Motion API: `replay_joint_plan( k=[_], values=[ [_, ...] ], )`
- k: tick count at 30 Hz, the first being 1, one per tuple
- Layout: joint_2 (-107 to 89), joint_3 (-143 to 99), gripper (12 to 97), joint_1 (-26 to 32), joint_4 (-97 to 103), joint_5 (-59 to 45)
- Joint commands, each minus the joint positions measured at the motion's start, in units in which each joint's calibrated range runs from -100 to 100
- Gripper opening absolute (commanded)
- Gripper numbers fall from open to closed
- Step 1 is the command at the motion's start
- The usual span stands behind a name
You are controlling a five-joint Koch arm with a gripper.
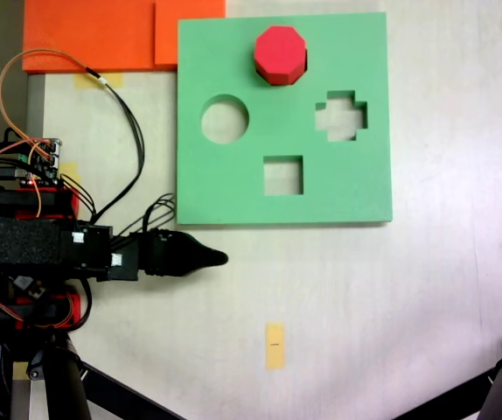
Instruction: Put the octagonal pillar block into the corresponding hole
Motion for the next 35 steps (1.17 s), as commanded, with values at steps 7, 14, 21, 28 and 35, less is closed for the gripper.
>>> replay_joint_plan(
  k=[7,14,21,28,35],
  values=[
    [-0.5,-0.4,49.8,0.3,-12.4,0.0],
    [-0.5,-0.4,49.3,0.3,-11.5,1.0],
    [-0.5,-0.4,49.3,0.3,-11.2,1.0],
    [-0.5,-0.4,49.3,0.3,-11.3,1.0],
    [-0.5,-0.4,49.3,0.3,-11.3,1.0]
  ],
)
